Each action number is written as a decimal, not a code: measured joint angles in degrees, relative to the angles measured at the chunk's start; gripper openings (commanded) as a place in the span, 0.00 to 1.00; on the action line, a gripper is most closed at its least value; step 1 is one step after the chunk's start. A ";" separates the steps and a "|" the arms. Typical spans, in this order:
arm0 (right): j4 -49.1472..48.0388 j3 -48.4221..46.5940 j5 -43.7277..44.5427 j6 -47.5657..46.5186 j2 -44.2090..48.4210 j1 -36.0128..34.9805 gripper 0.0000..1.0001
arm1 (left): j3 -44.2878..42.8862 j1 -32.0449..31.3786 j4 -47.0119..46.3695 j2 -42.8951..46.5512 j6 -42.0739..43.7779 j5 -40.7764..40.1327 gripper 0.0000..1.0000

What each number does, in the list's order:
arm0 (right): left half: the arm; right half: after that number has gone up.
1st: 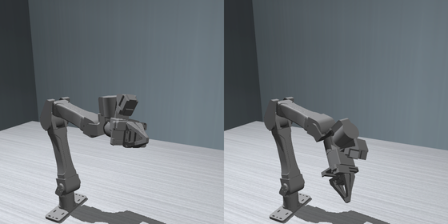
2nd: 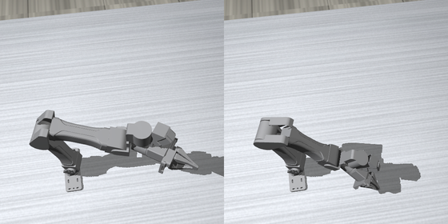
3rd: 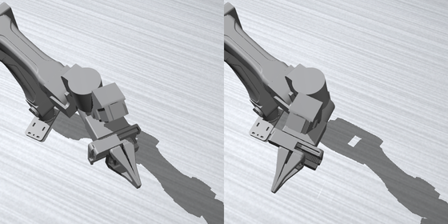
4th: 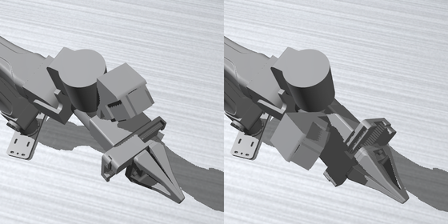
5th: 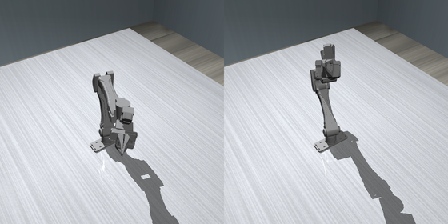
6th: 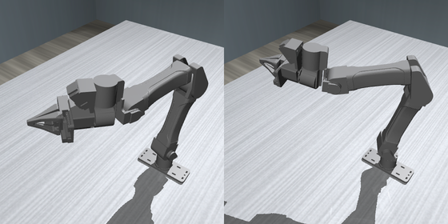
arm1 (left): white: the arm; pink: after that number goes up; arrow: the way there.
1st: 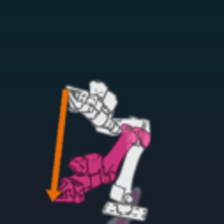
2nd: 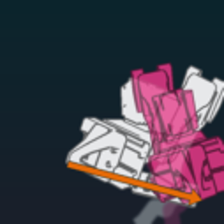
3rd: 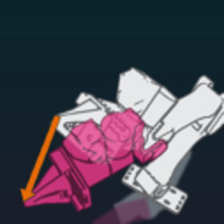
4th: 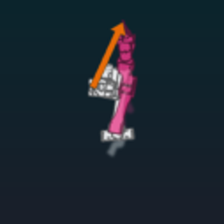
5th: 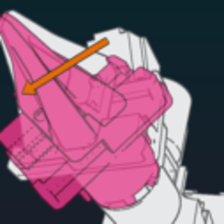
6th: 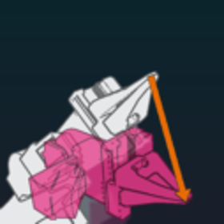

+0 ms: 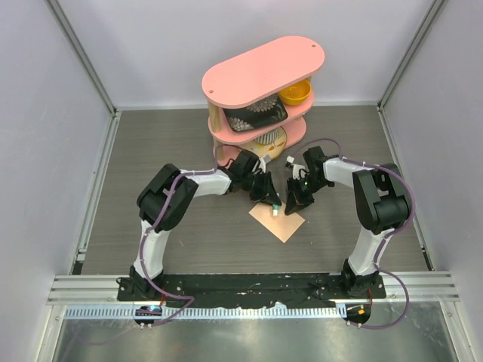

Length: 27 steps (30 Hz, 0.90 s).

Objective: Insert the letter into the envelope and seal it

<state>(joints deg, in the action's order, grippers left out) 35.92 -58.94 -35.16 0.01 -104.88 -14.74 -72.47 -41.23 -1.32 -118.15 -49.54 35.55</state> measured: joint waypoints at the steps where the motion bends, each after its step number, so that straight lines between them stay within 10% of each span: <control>1: 0.09 -0.04 0.07 0.00 0.00 0.00 0.10 | -0.13 0.33 0.26 -1.01 0.04 -0.79 0.00; 27: 1.77 -0.48 1.25 2.47 -0.26 -1.01 0.09 | 2.69 -3.52 3.69 4.02 4.37 0.76 0.00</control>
<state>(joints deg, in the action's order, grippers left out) 37.69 -59.42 -33.91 2.48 -105.14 -15.75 -69.78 -44.75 2.37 -114.13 -45.17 36.32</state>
